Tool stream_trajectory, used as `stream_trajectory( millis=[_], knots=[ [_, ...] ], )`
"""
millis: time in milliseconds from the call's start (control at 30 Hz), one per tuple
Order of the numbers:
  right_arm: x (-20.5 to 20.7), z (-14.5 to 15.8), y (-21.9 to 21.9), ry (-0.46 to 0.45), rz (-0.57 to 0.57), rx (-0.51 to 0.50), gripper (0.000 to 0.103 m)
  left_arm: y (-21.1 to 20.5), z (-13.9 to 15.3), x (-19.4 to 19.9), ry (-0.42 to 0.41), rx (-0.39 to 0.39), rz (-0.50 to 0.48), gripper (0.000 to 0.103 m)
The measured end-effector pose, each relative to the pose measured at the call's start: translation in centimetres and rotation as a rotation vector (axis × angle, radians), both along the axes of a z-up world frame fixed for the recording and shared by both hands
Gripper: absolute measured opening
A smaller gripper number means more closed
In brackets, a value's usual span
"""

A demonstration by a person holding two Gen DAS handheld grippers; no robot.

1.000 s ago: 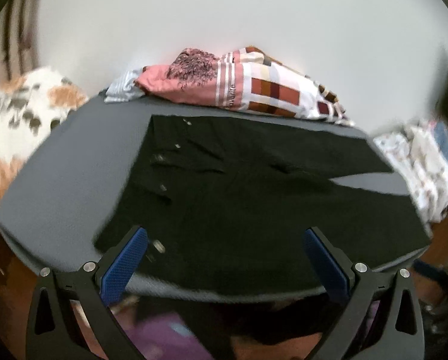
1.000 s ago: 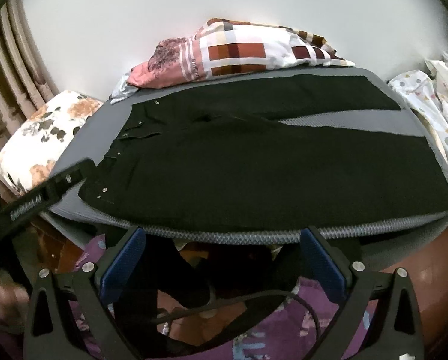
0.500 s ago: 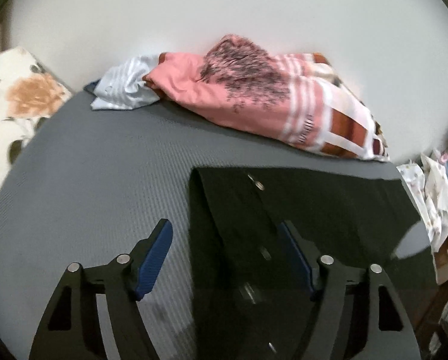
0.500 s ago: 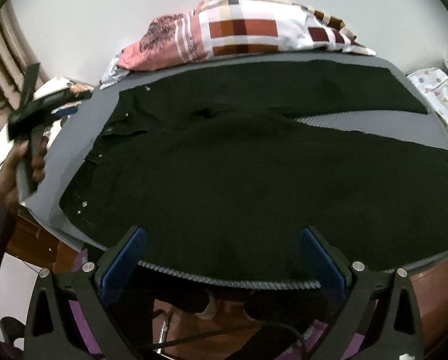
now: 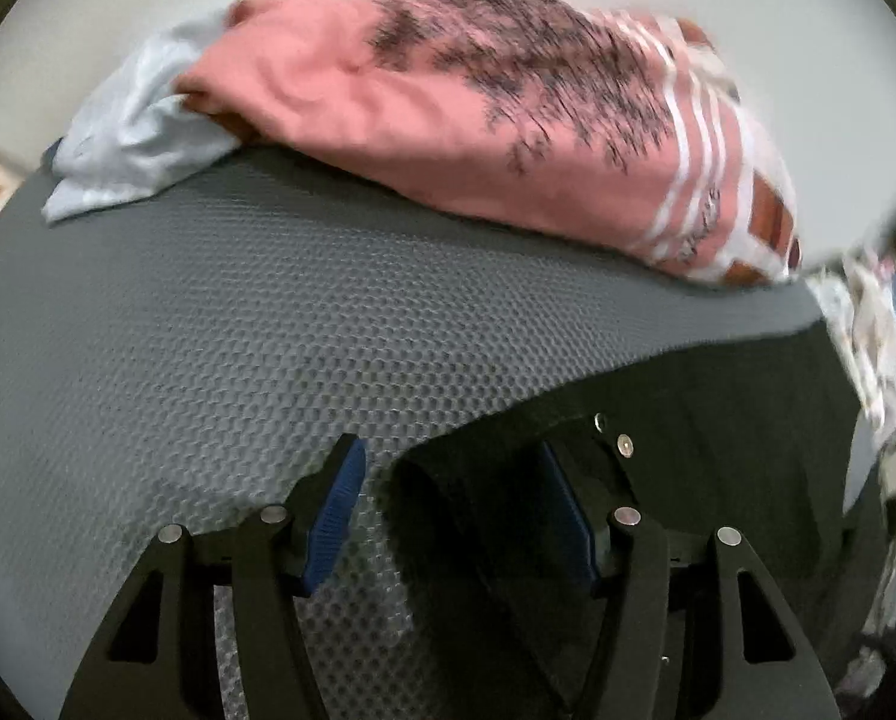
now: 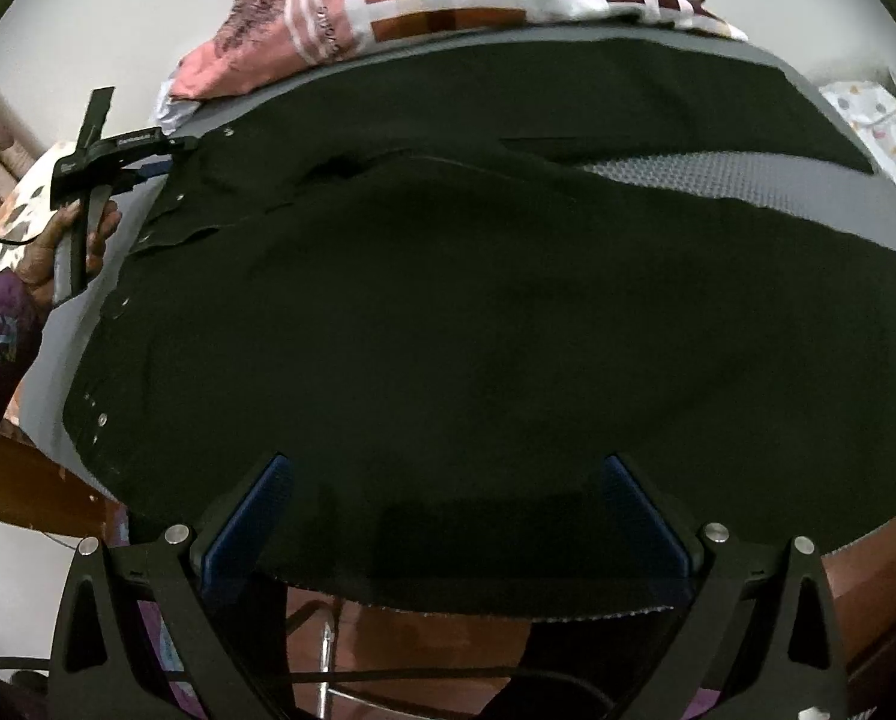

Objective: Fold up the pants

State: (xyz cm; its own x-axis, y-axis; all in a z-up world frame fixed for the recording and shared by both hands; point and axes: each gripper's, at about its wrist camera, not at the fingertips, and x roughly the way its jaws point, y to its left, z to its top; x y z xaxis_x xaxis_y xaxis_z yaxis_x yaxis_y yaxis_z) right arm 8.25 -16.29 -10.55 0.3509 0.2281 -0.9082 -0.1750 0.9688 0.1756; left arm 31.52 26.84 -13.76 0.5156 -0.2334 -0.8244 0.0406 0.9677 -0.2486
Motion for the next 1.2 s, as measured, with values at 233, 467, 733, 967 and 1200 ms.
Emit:
stream_trajectory(
  millis=[233,467,733,967,1200],
  knots=[
    [1.0,0.2,-0.7,0.001,-0.028,0.013,0.102,-1.4,0.1,-0.4,-0.026,-0.001,0.017,0.024],
    [5.1,2.3,-4.5,-0.048,-0.113,0.149,0.102,-5.3,6.3,-6.0,-0.263,0.019,0.032,0.019],
    [15.6,3.4,-6.6,-0.01,-0.154,0.573,0.101,-9.3,11.6,-17.3,-0.464,-0.01,-0.07,0.017],
    [24.2,1.7,-6.8,0.106,-0.224,0.769,0.101,-11.9,11.9,-24.6,-0.49,-0.035,-0.131,0.016],
    [28.9,-2.4,-6.9,0.21,-0.318,0.777,0.045,-12.5,10.2,-26.8,-0.427,-0.1,-0.109,0.016]
  ],
)
